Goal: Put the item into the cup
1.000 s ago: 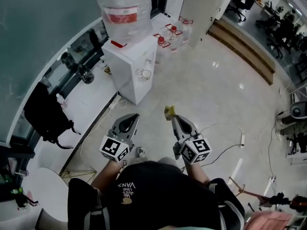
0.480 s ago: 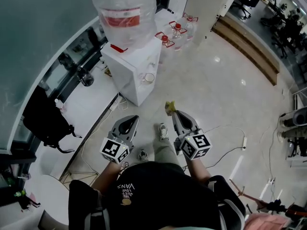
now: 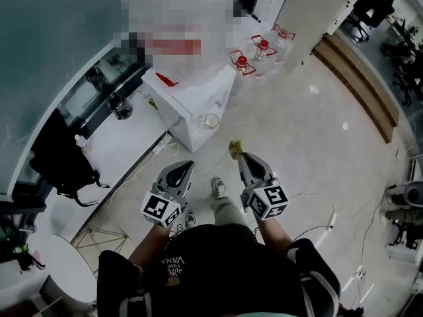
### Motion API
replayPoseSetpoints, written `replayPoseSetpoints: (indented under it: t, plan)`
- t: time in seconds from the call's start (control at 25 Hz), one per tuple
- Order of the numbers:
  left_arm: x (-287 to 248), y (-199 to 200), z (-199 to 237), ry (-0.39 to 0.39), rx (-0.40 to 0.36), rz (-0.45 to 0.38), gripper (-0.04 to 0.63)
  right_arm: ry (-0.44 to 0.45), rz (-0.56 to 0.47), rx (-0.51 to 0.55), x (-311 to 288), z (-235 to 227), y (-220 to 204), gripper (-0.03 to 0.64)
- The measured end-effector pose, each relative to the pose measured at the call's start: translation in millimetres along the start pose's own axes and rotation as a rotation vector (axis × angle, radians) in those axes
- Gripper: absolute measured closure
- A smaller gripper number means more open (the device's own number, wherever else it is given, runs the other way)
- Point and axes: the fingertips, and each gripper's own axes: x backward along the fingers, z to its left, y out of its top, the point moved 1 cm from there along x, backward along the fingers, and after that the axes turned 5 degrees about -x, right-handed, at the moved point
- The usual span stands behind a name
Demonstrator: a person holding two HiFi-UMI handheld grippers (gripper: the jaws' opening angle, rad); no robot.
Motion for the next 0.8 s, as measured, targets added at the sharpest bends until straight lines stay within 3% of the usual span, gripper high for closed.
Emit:
replayPoseSetpoints:
  t: [0.8]
  plan:
    - [-105, -62, 104, 0.175, 0.089, 0.043, 0.575, 0.050, 0.203, 0.057, -205, -120, -69, 0.569]
